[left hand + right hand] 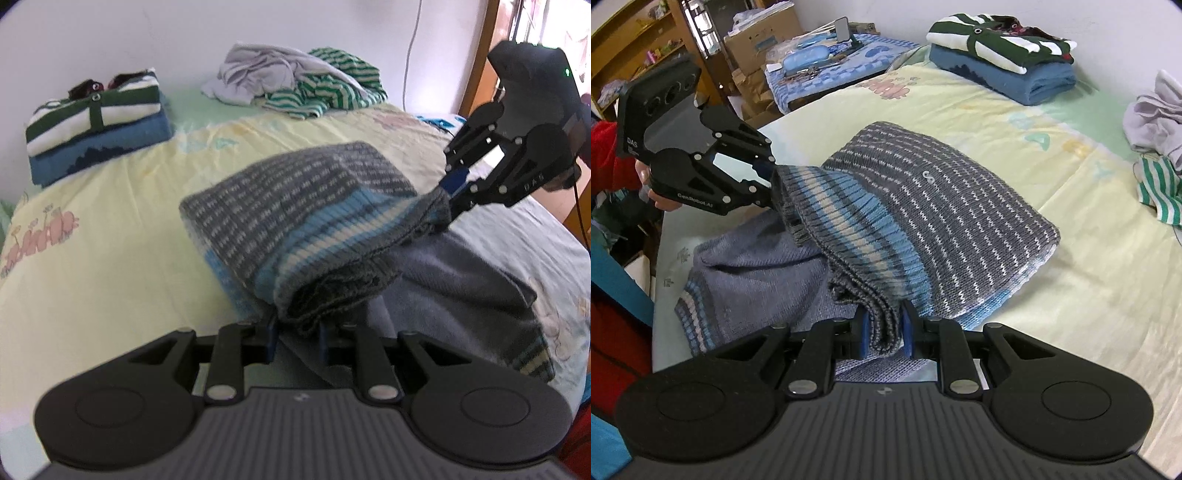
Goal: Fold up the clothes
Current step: 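Lift the sweater by the cuffs with the right gripper and fold it over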
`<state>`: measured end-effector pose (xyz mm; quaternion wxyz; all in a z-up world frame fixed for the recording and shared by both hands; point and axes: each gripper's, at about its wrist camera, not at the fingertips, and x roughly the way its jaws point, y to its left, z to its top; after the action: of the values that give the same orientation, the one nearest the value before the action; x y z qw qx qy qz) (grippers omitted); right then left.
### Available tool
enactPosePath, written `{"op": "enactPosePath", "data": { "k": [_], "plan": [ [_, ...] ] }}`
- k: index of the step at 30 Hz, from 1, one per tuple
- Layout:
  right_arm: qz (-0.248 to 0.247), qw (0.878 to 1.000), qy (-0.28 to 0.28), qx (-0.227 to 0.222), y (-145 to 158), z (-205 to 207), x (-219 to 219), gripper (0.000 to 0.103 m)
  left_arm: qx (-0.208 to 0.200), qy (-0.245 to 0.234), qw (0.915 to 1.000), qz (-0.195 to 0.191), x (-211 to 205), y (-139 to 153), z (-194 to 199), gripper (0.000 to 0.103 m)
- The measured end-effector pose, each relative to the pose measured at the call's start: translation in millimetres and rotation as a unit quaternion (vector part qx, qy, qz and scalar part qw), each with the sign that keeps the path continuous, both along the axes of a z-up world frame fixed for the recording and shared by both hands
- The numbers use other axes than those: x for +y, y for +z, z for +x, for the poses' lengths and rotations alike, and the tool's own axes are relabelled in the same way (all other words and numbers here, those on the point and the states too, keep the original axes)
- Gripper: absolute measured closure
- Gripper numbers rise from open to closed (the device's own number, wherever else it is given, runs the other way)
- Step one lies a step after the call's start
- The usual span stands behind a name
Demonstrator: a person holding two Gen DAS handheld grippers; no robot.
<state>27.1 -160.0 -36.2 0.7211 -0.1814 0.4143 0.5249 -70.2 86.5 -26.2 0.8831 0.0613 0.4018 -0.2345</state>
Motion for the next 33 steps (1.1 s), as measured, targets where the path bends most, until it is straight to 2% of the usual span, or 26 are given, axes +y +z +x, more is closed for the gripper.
{"op": "enactPosePath", "data": {
  "k": [5,7,12,15,17,20,24,26,30,33],
  "plan": [
    [-0.008,1.0,0.007,-0.01,0.7,-3.9,1.5,0.083,-0.001,-0.006,1.0,0.007,-0.1,2.0,-1.0,0.085],
    [-0.017,1.0,0.013,-0.022,3.3,-6.8,2.6,0.082,-0.001,-0.006,0.9999,0.012,2.5,5.0,-1.8,0.08],
    [-0.018,0.997,0.019,-0.075,4.9,-19.4,4.5,0.082,-0.006,0.01,0.9999,0.01,7.5,7.6,-1.2,0.073],
    [-0.035,0.989,0.041,-0.14,-3.4,-34.0,15.2,0.078,-0.033,0.009,0.9983,0.048,-7.4,-0.3,4.2,0.068],
    [-0.043,0.984,0.048,-0.169,-5.0,-39.3,20.6,0.08,-0.05,0.013,0.9971,0.055,-12.6,-0.4,9.3,0.068],
    [-0.046,0.981,0.041,-0.185,-1.7,-33.1,20.8,0.087,-0.065,0.019,0.9959,0.06,-15.2,0.3,21.3,0.072],
    [-0.043,0.975,0.013,-0.216,4.9,-19.2,19.2,0.088,-0.079,0.026,0.9947,0.061,-12.1,5.3,37.8,0.075],
    [-0.046,0.973,0.004,-0.227,3.3,-10.8,21.2,0.088,-0.072,0.03,0.9952,0.059,-11.4,1.5,47.3,0.075],
    [-0.053,0.974,0.011,-0.22,-9.5,-4.5,27.8,0.088,-0.064,0.033,0.9957,0.058,-10.6,-8.0,60.2,0.073],
    [-0.056,0.969,0.016,-0.242,-9.3,-7.8,31.2,0.088,-0.066,0.043,0.9957,0.049,-8.2,-5.7,62.6,0.072]
  ]
}}
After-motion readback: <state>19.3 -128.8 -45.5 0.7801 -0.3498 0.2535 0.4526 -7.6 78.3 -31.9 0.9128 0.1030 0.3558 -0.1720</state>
